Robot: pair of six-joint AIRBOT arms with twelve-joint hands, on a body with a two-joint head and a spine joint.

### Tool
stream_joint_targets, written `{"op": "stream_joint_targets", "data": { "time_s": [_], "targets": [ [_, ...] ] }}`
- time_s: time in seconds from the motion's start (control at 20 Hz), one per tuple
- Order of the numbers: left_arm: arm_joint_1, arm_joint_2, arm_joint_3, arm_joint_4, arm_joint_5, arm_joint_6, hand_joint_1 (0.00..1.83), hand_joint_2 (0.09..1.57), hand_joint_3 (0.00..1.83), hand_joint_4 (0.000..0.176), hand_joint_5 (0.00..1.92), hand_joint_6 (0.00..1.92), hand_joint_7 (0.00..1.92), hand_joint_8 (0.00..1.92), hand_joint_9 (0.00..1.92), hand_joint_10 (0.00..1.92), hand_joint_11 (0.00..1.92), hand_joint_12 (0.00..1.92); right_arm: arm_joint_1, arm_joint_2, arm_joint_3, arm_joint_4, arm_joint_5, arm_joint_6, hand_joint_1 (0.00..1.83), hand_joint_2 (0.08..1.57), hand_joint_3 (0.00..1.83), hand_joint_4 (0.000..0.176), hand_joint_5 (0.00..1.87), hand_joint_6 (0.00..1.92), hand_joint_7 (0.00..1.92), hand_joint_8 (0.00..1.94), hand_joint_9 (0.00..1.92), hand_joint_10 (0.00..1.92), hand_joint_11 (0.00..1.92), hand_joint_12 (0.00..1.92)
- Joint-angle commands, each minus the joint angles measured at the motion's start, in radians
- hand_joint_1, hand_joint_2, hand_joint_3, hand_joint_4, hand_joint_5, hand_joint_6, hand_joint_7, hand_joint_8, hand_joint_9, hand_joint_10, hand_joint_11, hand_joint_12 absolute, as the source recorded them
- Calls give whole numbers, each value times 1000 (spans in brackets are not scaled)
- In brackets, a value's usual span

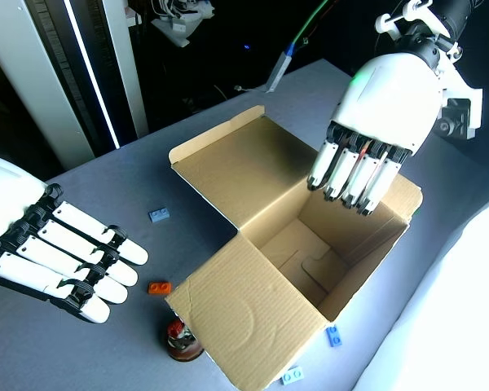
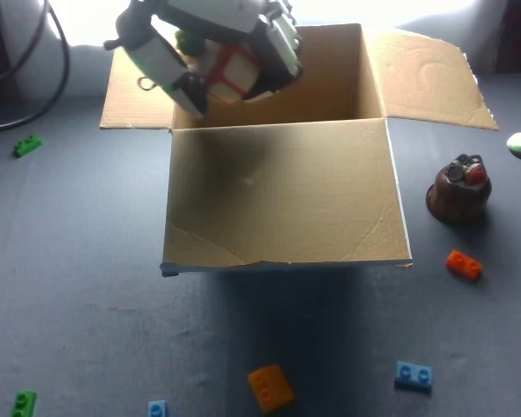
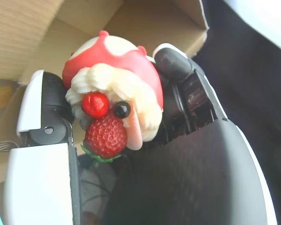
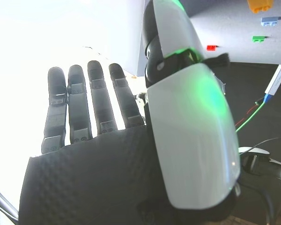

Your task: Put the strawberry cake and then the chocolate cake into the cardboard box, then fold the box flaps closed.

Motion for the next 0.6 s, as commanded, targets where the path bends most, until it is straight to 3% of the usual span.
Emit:
{"op": "stream_joint_targets", "data": {
  "time_s": [0.0,0.15,0.2,0.25,0.3,0.35,0.4,0.5,0.55],
  "targets": [
    [-3,-1,9,-59,31,5,1277,1355,1,0,566,1478,476,1780,539,1871,332,1921,12,9,3,9,107,-6,859,1104,6,7,108,2,176,1,204,7,0,557],
    [7,-49,41,-49,31,10,1271,1361,2,0,563,1494,448,1793,530,1877,309,1921,12,7,3,9,108,-8,875,1086,0,7,86,1,163,0,194,2,0,608],
    [8,-61,49,-47,33,13,1122,1360,2,0,604,1509,484,1806,396,1912,318,1921,12,6,3,9,109,-9,886,1081,0,8,93,4,168,3,191,2,0,597],
    [9,-82,69,-44,36,21,1084,1364,3,0,606,1523,477,1817,331,1919,319,1921,12,2,4,9,109,-10,888,1086,0,2,111,11,178,7,200,6,0,595],
    [9,-92,79,-39,39,23,1076,1306,0,0,643,1487,274,1709,294,1861,303,1921,12,0,4,9,110,-10,888,1091,0,4,111,7,174,3,191,2,0,578],
    [8,-108,96,-35,43,28,1240,1197,0,0,452,1232,220,1581,267,1765,264,1921,12,-4,5,9,110,-11,885,1093,2,1,113,7,179,5,190,1,0,571],
    [7,-119,110,-29,46,30,1181,1176,0,0,356,979,198,1339,219,1630,182,1885,12,-10,7,9,110,-11,888,1096,2,1,107,3,181,3,188,0,0,531],
    [1,-134,129,-21,52,35,1046,1097,0,0,399,527,392,635,276,1228,141,1697,12,-15,10,9,110,-11,888,1090,0,3,119,4,184,2,196,2,0,535],
    [0,-142,138,-17,55,39,936,1073,0,9,416,333,472,337,334,928,124,1590,12,-18,12,10,111,-11,872,1096,2,0,129,7,185,1,189,0,0,541]
  ]
}}
